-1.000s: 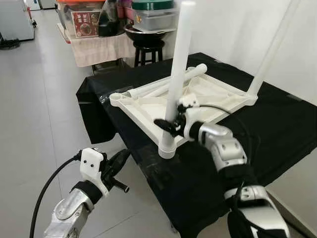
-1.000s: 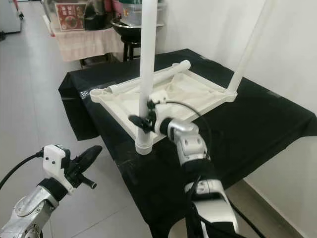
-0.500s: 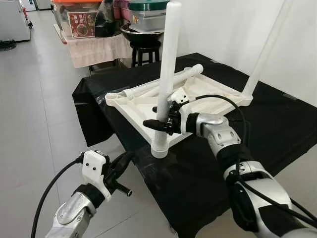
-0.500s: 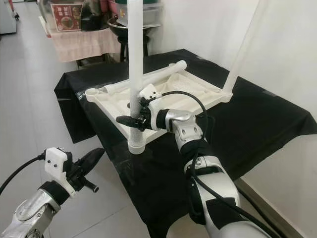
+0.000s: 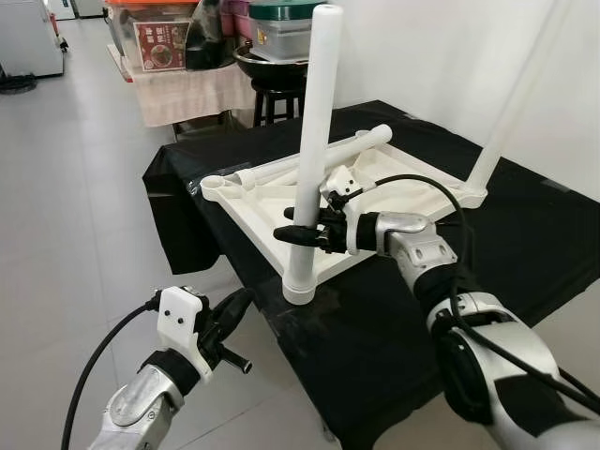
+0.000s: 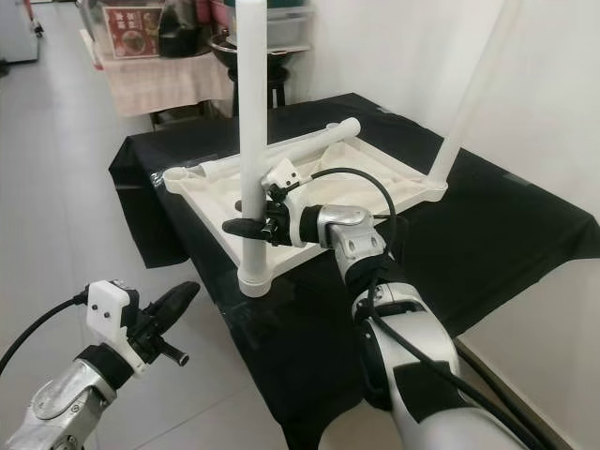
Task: Building children table
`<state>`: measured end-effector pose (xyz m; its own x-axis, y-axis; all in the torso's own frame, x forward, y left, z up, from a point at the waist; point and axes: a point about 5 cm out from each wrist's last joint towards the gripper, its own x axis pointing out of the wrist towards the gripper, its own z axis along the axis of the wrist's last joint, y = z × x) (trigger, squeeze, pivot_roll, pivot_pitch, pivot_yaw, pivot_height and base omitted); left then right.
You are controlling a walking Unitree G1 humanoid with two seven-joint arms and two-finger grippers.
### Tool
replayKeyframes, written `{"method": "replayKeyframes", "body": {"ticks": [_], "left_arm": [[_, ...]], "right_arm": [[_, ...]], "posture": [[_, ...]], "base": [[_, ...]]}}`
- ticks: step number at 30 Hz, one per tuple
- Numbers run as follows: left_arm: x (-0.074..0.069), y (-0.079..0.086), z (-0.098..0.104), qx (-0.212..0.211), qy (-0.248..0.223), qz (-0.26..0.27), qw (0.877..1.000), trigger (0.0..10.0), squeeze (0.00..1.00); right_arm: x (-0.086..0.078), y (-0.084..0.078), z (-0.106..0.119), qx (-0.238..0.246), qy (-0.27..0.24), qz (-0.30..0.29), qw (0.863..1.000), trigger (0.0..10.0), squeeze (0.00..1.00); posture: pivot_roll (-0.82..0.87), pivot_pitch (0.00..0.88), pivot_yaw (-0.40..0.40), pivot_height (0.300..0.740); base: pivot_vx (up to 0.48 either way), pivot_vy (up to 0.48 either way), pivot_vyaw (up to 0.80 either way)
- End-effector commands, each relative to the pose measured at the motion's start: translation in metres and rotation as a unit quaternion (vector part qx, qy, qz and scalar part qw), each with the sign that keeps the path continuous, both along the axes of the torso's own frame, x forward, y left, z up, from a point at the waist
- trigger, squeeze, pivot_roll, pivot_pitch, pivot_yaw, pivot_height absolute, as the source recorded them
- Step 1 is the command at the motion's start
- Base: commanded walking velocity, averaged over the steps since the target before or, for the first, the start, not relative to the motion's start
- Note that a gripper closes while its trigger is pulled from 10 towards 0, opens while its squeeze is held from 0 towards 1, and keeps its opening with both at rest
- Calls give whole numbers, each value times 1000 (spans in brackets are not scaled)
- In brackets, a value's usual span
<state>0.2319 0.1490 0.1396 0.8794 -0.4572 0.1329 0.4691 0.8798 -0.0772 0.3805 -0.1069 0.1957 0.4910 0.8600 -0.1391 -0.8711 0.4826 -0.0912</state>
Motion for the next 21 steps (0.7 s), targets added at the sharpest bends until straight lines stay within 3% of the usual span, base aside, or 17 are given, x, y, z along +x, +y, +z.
{"method": "replayKeyframes", "body": {"ticks": [1, 2, 3, 4, 5, 6, 7, 10, 13, 20, 21], "left_arm": [[0, 0, -1, -3, 4, -5, 1000, 10000, 0], [0, 0, -1, -3, 4, -5, 1000, 10000, 0], [1, 2, -1, -4, 5, -6, 1000, 10000, 0], [1, 2, -1, -4, 5, -6, 1000, 10000, 0], [2, 3, -2, -5, 5, -8, 1000, 10000, 0], [2, 3, -2, -5, 5, -8, 1000, 10000, 0], [3, 3, -2, -3, 6, -11, 1000, 10000, 0], [5, 4, -3, -3, 8, -12, 1000, 10000, 0], [7, 3, -5, -1, 10, -15, 1000, 10000, 0], [7, 4, -6, 1, 9, -6, 1000, 10000, 0], [7, 4, -6, 0, 9, -6, 1000, 10000, 0]], "right_arm": [[-6, 1, -22, -2, 40, -123, 992, 0, 0], [-6, 1, -22, -2, 40, -123, 992, 0, 0], [-10, 0, -27, 27, 40, -249, 967, 0, 0], [-10, 0, -27, 27, 40, -249, 967, 0, 0], [-24, -2, -39, 38, 61, -328, 942, 0, 0], [-24, -2, -39, 38, 61, -328, 942, 0, 0], [-37, -1, -49, 18, 65, -352, 933, 0, 0], [-39, -3, -50, 14, 58, -358, 932, 0, 0], [-30, -7, -50, -10, 30, -347, 937, 0, 0], [-26, -9, -52, -18, 30, -352, 935, 0, 0], [-29, -9, -50, -27, 30, -351, 935, 10000, 0]], "posture": [[36, 0, -60, 740], [36, 0, -60, 740], [19, 0, -47, 740], [19, 0, -47, 740], [20, 0, -37, 740], [20, 0, -37, 740], [15, 0, -28, 740], [-5, 0, -15, 740], [5, 0, -28, 740], [8, 0, -24, 740], [6, 0, -22, 740]], "base": [[0, 0, 0], [0, 0, 0], [0, 0, 0], [0, 0, 0], [0, 0, 0], [0, 0, 0], [0, 0, 0], [0, 0, 0], [0, 0, 0], [0, 0, 0], [0, 0, 0]]}}
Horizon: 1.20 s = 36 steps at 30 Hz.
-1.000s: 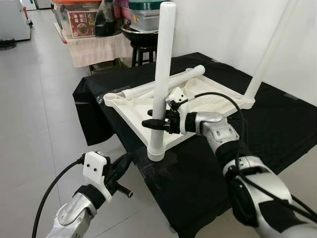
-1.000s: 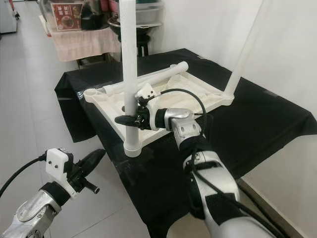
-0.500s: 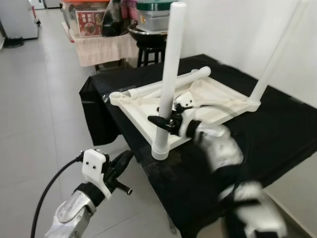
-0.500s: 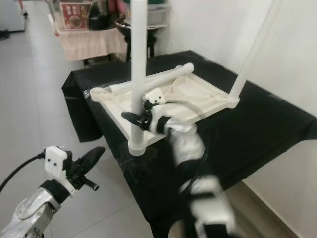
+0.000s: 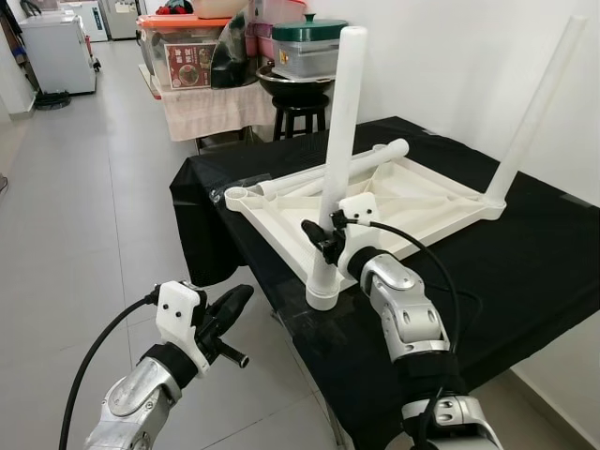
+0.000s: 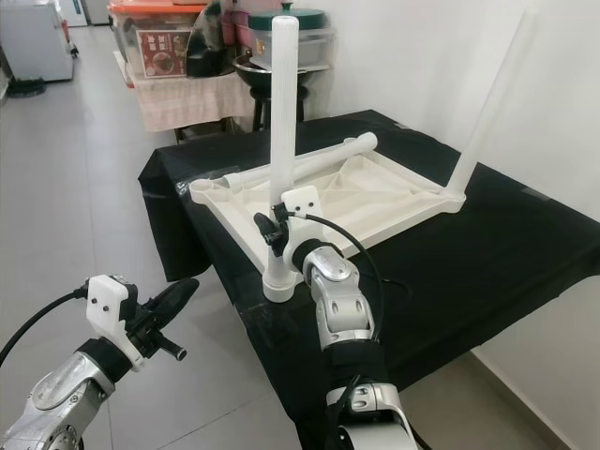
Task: Building children table
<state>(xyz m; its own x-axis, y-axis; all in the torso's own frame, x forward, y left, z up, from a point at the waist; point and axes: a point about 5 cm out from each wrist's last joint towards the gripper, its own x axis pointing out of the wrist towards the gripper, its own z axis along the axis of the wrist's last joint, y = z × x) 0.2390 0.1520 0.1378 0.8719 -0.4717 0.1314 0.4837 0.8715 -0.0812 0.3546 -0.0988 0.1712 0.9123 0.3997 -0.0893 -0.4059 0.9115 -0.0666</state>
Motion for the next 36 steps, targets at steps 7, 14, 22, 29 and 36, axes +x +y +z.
{"method": "replayKeyframes", "body": {"ticks": [7, 14, 22, 29, 36], "left_arm": [[-1, -1, -3, 0, 9, -9, 1000, 10000, 0], [-2, -2, -1, -2, 6, -8, 1000, 10000, 0], [-4, -2, 0, -3, 6, -8, 1000, 10000, 0], [-7, -3, 1, -4, 6, -6, 1000, 10000, 0], [-7, -4, 1, -7, 5, -5, 1000, 10000, 0]], "right_arm": [[1, 3, 17, -7, -2, 168, 986, 10000, 1000], [7, 1, 31, -67, -15, 376, 924, 10000, 0], [18, 8, 41, -49, 3, 414, 909, 10000, 0], [19, 9, 39, -21, 45, 455, 889, 0, 0], [20, -8, 32, -25, 33, 431, 902, 0, 0]], "posture": [[13, 0, -19, 740], [35, 0, -27, 740], [57, 0, -35, 740], [65, 0, -44, 740], [42, 0, -46, 740]], "base": [[0, 0, 0], [0, 0, 0], [0, 0, 0], [0, 0, 0], [0, 0, 0]]}}
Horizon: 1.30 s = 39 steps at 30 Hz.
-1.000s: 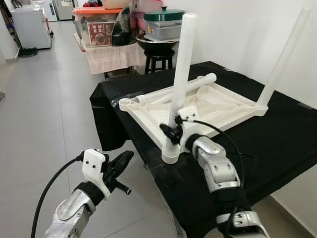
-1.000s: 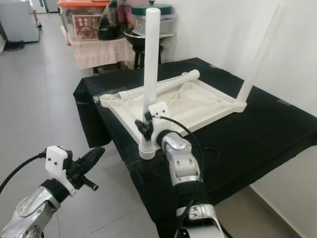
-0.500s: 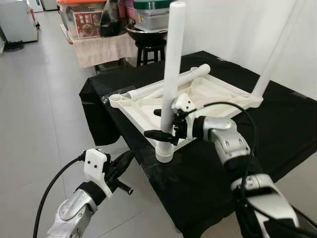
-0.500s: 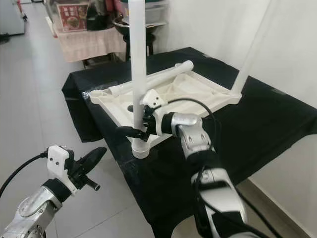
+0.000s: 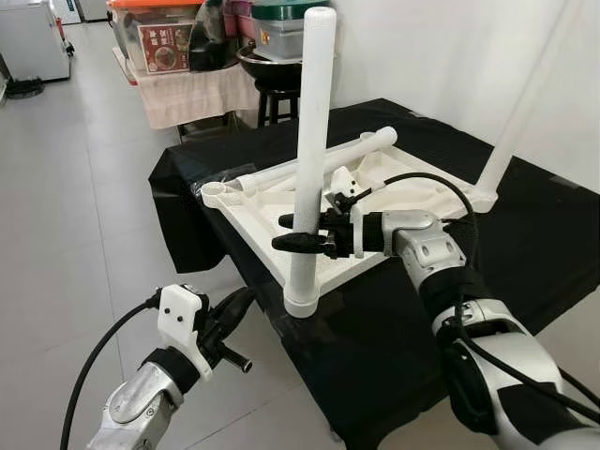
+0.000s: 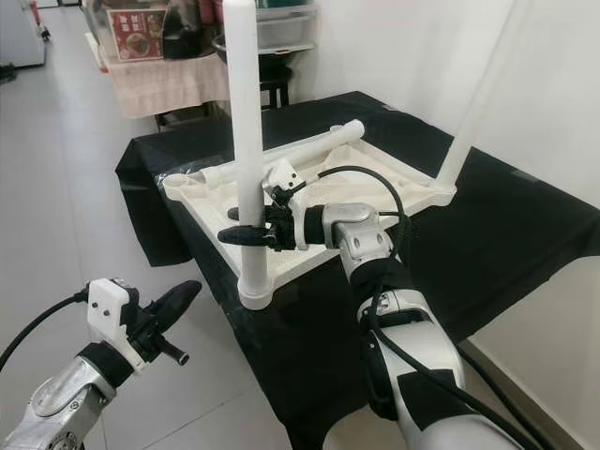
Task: Building children table
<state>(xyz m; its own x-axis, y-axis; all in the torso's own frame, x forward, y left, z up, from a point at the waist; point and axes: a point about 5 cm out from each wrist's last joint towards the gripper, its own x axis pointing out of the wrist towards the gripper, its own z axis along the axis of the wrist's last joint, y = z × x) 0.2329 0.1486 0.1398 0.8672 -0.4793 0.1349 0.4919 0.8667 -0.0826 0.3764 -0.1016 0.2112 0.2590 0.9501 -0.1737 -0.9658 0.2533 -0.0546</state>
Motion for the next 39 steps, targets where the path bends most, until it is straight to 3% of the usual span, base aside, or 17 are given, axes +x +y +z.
{"method": "replayKeyframes", "body": {"ticks": [1, 6, 9, 11, 12, 13, 15, 16, 25, 26, 28, 29, 33, 35, 36, 38, 39], "left_arm": [[-1, -1, -1, -5, 6, -1, 1000, 10000, 0], [0, -1, -1, -6, 6, -1, 1000, 10000, 0], [2, 1, -1, -6, 6, 0, 1000, 10000, 0], [2, 1, -1, -6, 6, 0, 1000, 10000, 0], [3, 4, 0, -5, 6, 0, 1000, 10000, 0], [3, 4, 0, -5, 6, 0, 1000, 10000, 0], [5, 6, -1, -2, 7, -1, 1000, 10000, 0], [5, 7, -2, 0, 8, -2, 1000, 10000, 0], [5, 7, -1, -1, 6, 5, 1000, 10000, 0], [5, 8, -1, -2, 5, 9, 1000, 10000, 0], [5, 8, -1, -2, 5, 9, 1000, 10000, 0], [5, 7, -1, -3, 6, 7, 1000, 10000, 0], [6, 7, -1, -5, 7, 0, 1000, 10000, 0], [6, 7, -1, -5, 7, 0, 1000, 10000, 0], [6, 6, -1, -6, 8, -2, 1000, 10000, 0], [6, 6, -1, -6, 8, -2, 1000, 10000, 0], [5, 5, -1, -6, 7, -2, 1000, 10000, 0]], "right_arm": [[-2, -5, -8, 3, 2, 0, 1000, 0, 0], [0, -15, -12, -2, -14, -38, 999, 0, 0], [-1, -22, -31, -20, -22, -180, 983, 0, 0], [-1, -22, -31, -20, -22, -180, 983, 0, 0], [-1, -23, -35, 48, -6, -384, 922, 0, 0], [-1, -23, -35, 48, -6, -384, 922, 0, 0], [-28, -18, -59, 22, 27, -499, 866, 0, 0], [-31, -17, -60, 21, 29, -508, 860, 0, 0], [-25, -11, -62, 2, 22, -489, 872, 0, 0], [-26, -9, -62, -1, 21, -488, 872, 3294, 0], [-26, -9, -62, -1, 21, -488, 872, 3294, 0], [-25, -3, -58, 8, 18, -453, 891, 10000, 1000], [-22, 9, -42, 42, 2, -386, 921, 10000, 1000], [-22, 9, -42, 42, 2, -386, 921, 10000, 1000], [-19, 19, -27, 66, -21, -290, 955, 10000, 753], [-19, 19, -27, 66, -21, -290, 955, 10000, 753], [-21, 23, -18, 55, -31, -167, 984, 10000, 0]], "posture": [[42, 0, -46, 740], [37, 0, -42, 740], [18, 0, -36, 740], [18, 0, -36, 740], [4, 0, -34, 740], [4, 0, -34, 740], [1, 0, -2, 740], [2, 0, -3, 740], [18, 0, -24, 740], [16, 0, -20, 740], [16, 0, -20, 740], [8, 0, -15, 740], [6, 0, -11, 740], [6, 0, -11, 740], [18, 0, -17, 740], [18, 0, -17, 740], [27, 0, -22, 740]], "base": [[0, 0, 0], [0, 0, 0], [0, 0, 0], [0, 0, 0], [0, 0, 0], [0, 0, 0], [0, 0, 0], [0, 0, 0], [0, 0, 0], [0, 0, 0], [0, 0, 0], [0, 0, 0], [0, 0, 0], [0, 0, 0], [0, 0, 0], [0, 0, 0], [0, 0, 0]]}}
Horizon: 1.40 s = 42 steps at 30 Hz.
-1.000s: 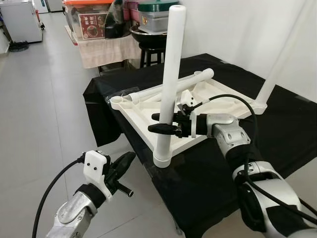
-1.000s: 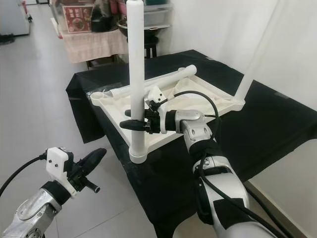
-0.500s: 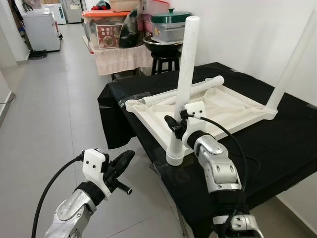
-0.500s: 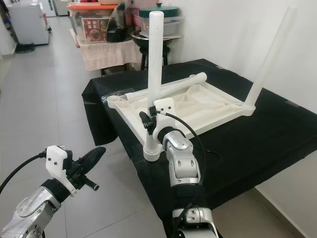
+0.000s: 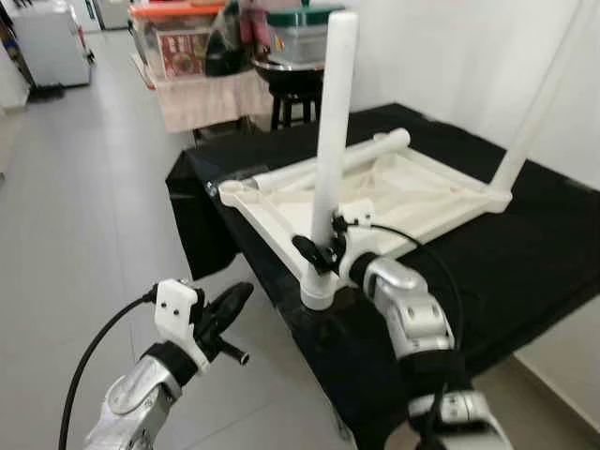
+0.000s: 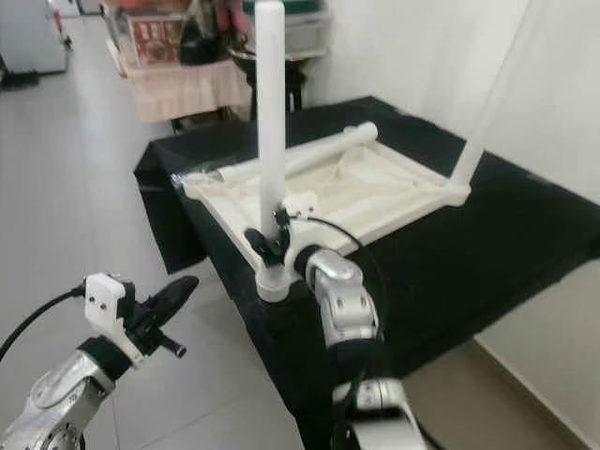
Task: Building children table
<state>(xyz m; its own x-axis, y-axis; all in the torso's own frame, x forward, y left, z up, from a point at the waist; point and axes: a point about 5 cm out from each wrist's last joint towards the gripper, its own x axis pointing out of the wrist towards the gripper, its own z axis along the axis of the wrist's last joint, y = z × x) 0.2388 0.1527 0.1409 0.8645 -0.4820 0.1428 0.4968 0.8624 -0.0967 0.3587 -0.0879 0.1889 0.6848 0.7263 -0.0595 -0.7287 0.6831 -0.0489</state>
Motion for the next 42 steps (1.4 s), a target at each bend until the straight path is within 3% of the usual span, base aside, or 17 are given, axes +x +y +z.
{"method": "replayKeyframes", "body": {"ticks": [1, 6, 8, 10, 15, 16, 17, 23, 29, 31, 33, 35, 36, 37, 38, 39, 42], "left_arm": [[-1, 1, -2, 2, 7, 1, 1000, 10000, 0], [-2, 0, -2, 3, 7, 1, 1000, 10000, 0], [-2, 0, -2, 3, 7, 1, 1000, 10000, 0], [-3, -1, -3, 4, 8, 1, 1000, 10000, 0], [-5, -1, -3, 5, 9, 1, 1000, 10000, 0], [-6, -1, -3, 5, 10, 2, 1000, 10000, 0], [-7, -2, -3, 5, 10, 2, 1000, 10000, 0], [-8, -2, -3, 5, 11, 2, 1000, 10000, 0], [-7, -1, -1, 2, 11, 1, 1000, 10000, 0], [-7, -1, -1, 2, 11, 1, 1000, 10000, 0], [-6, 1, -1, 2, 11, 1, 1000, 10000, 0], [-6, 1, -1, 2, 11, 1, 1000, 10000, 0], [-6, 2, -2, 3, 11, 2, 1000, 10000, 0], [-6, 4, -1, 4, 11, 2, 1000, 10000, 0], [-6, 4, -1, 4, 11, 2, 1000, 10000, 0], [-5, 5, -1, 4, 11, 3, 1000, 10000, 0], [-2, 6, -3, 6, 11, 4, 1000, 10000, 0]], "right_arm": [[-4, 9, 4, -1, -10, 77, 997, 10000, 0], [1, 8, 11, -12, -3, 173, 985, 10000, 0], [1, 8, 11, -12, -3, 173, 985, 10000, 0], [7, 13, 15, -19, 16, 229, 973, 10000, 0], [9, 20, 13, -25, 39, 260, 964, 10000, 0], [9, 22, 11, -26, 48, 272, 961, 2431, 0], [10, 21, 10, -19, 56, 276, 959, 0, 0], [11, 15, 7, -11, 60, 271, 961, 0, 0], [10, -6, -5, -18, 55, 243, 968, 0, 0], [10, -11, -9, -27, 51, 220, 974, 0, 0], [11, -20, -21, -66, 58, 133, 987, 0, 0], [11, -20, -21, -66, 58, 133, 987, 0, 0], [14, -24, -32, -61, 77, -15, 995, 0, 0], [-1, -25, -45, -60, 86, -135, 985, 0, 0], [-1, -25, -45, -60, 86, -135, 985, 0, 0], [-21, -24, -52, -68, 97, -204, 972, 0, 0], [-24, -42, -41, -60, 67, -278, 956, 0, 0]], "posture": [[27, 0, -22, 740], [41, 0, -24, 740], [41, 0, -24, 740], [46, 0, -27, 740], [64, 0, -31, 740], [69, 0, -31, 740], [71, 0, -31, 740], [74, 0, -30, 740], [58, 0, -21, 740], [52, 0, -17, 740], [45, 0, -17, 740], [45, 0, -17, 740], [41, 0, -31, 740], [38, 0, -25, 740], [38, 0, -25, 740], [33, 0, -4, 740], [11, 0, 5, 740]], "base": [[0, 0, 0], [0, 0, 0], [0, 0, 0], [0, 0, 0], [0, 0, 0], [0, 0, 0], [0, 0, 0], [0, 0, 0], [0, 0, 0], [0, 0, 0], [0, 0, 0], [0, 0, 0], [0, 0, 0], [0, 0, 0], [0, 0, 0], [0, 0, 0], [0, 0, 0]]}}
